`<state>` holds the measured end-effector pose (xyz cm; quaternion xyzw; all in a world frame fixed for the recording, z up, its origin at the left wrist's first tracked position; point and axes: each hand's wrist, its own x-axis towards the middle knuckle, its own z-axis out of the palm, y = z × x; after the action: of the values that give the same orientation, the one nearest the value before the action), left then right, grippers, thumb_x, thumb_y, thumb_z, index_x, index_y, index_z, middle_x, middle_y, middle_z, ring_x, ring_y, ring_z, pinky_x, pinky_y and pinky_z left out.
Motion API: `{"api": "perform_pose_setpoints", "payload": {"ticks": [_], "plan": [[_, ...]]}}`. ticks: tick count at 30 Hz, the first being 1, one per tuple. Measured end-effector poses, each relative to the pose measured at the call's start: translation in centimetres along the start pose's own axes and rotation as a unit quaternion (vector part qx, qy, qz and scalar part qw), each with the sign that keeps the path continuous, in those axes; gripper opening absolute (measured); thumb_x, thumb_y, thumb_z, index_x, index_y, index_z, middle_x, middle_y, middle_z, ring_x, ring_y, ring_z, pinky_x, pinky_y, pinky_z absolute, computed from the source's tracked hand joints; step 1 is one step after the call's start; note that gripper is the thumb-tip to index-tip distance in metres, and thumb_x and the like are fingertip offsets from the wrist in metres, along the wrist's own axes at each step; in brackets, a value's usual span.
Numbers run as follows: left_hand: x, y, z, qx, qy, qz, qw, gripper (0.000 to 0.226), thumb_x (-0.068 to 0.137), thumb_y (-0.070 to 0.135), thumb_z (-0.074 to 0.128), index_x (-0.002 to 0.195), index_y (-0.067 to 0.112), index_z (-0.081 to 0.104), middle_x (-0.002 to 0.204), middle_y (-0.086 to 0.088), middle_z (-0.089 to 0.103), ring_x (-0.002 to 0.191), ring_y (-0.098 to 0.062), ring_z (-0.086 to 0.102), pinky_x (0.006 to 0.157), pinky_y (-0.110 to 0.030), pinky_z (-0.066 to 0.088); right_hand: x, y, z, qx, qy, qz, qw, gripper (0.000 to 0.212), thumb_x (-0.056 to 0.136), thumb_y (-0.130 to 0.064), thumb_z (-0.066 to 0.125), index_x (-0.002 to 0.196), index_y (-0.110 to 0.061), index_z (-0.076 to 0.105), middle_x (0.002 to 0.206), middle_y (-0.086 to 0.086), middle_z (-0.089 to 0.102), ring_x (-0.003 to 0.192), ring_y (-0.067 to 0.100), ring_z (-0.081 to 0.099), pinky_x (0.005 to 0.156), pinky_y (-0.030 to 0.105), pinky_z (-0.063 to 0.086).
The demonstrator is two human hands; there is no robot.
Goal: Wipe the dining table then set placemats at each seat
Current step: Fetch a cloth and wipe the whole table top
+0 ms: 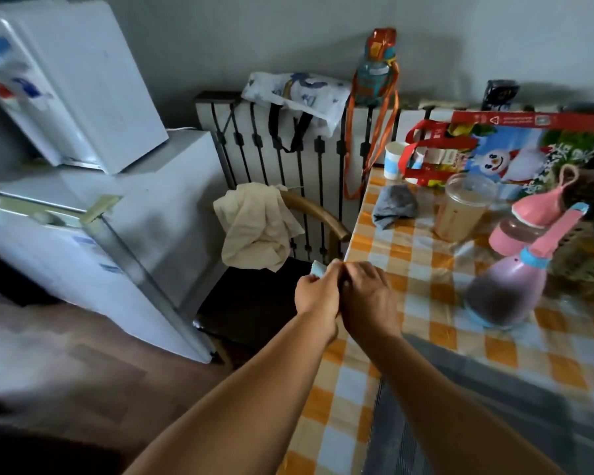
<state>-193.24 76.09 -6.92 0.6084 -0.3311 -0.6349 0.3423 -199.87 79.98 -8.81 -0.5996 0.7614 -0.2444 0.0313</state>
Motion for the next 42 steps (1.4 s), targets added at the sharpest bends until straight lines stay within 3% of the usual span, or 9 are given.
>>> {"api": "perform_pose_setpoints", "payload": {"ticks": [4,10,13,17,19,23,27,34,42], "plan": [[-2.2,3.2,-5.4,-0.076,0.039,0.015,0.996,0.030,0.077,0.041,0.068,0.098,0.019,0.064,0.096,-0.006,0.069,0.090,-0.022,0.065,0.089,-0.042,0.053,-0.9,-6.1,-1.8,0.104,0.022,-0.049,0.993,0.029,0.090,-0.026,0.053,0.114,-0.012,0.059,0.115,0.007,0.060,0.111,0.024,0.055,0.094,0.038,0.047],[-7.6,6.2,-19.5,-0.098,0.113,0.128,0.980,0.010,0.079,0.025,0.061,0.085,0.018,0.064,0.095,-0.013,0.070,0.089,-0.027,0.067,0.087,-0.046,0.055,-5.1,-19.1,-3.7,0.251,-0.008,-0.138,0.958,0.032,0.086,-0.029,0.040,0.101,-0.016,0.065,0.107,0.003,0.062,0.104,0.019,0.054,0.089,0.034,0.046],[-11.6,6.5,-27.9,-0.107,0.148,0.166,0.969,0.008,0.078,0.026,0.060,0.081,0.019,0.061,0.091,-0.011,0.069,0.089,-0.028,0.066,0.086,-0.048,0.055,-8.3,-26.6,-3.7,0.273,0.000,-0.156,0.949,0.022,0.088,-0.020,0.049,0.107,-0.017,0.060,0.113,0.002,0.055,0.103,0.017,0.052,0.085,0.029,0.045],[-17.7,5.9,-38.8,-0.123,0.195,0.213,0.950,0.004,0.080,0.026,0.057,0.079,0.022,0.058,0.086,-0.010,0.063,0.084,-0.029,0.062,0.075,-0.041,0.054,-13.8,-36.8,-3.2,0.302,-0.003,-0.198,0.933,0.037,0.086,-0.018,0.056,0.123,-0.014,0.053,0.124,0.008,0.051,0.115,0.024,0.049,0.097,0.035,0.042],[-22.0,5.1,-45.5,-0.129,0.236,0.243,0.932,0.008,0.081,0.023,0.056,0.074,0.022,0.060,0.082,-0.011,0.060,0.080,-0.029,0.058,0.071,-0.040,0.049,-18.0,-42.9,-2.9,0.330,-0.033,-0.218,0.918,0.045,0.084,-0.018,0.060,0.127,-0.010,0.049,0.126,0.011,0.053,0.117,0.027,0.049,0.101,0.041,0.041],[-30.5,2.8,-57.3,-0.137,0.293,0.293,0.900,0.027,0.083,0.016,0.059,0.059,0.025,0.064,0.070,-0.004,0.062,0.073,-0.023,0.058,0.070,-0.036,0.049,-26.6,-53.2,-2.3,0.387,-0.128,-0.249,0.878,0.035,0.090,-0.028,0.053,0.120,-0.011,0.049,0.108,0.005,0.063,0.098,0.024,0.060,0.085,0.038,0.049],[-38.6,-0.6,-66.9,-0.147,0.334,0.297,0.882,0.016,0.084,0.020,0.060,0.069,0.024,0.064,0.073,0.001,0.065,0.070,-0.015,0.060,0.068,-0.031,0.051,-34.9,-62.1,-2.0,0.453,-0.193,-0.259,0.831,0.036,0.094,-0.034,0.048,0.122,-0.012,0.048,0.101,0.001,0.059,0.093,0.018,0.057,0.083,0.032,0.045],[-48.9,-6.0,-79.5,-0.184,0.433,0.287,0.834,0.002,0.087,0.019,0.060,0.087,0.021,0.061,0.094,-0.010,0.068,0.093,-0.028,0.066,0.085,-0.044,0.055,-46.0,-73.8,-1.1,0.434,-0.251,-0.369,0.783,0.014,0.089,-0.033,0.059,0.088,-0.019,0.054,0.070,-0.008,0.054,0.069,0.015,0.053,0.063,0.023,0.036],[-55.3,-9.8,-91.0,-0.245,0.527,0.252,0.774,0.032,0.086,0.030,0.062,0.110,0.010,0.057,0.108,-0.010,0.066,0.099,-0.024,0.064,0.086,-0.038,0.054,-55.3,-86.2,2.0,0.458,-0.289,-0.461,0.703,0.015,0.088,-0.028,0.062,0.093,-0.015,0.059,0.075,-0.003,0.057,0.066,0.014,0.050,0.053,0.016,0.030]]}}
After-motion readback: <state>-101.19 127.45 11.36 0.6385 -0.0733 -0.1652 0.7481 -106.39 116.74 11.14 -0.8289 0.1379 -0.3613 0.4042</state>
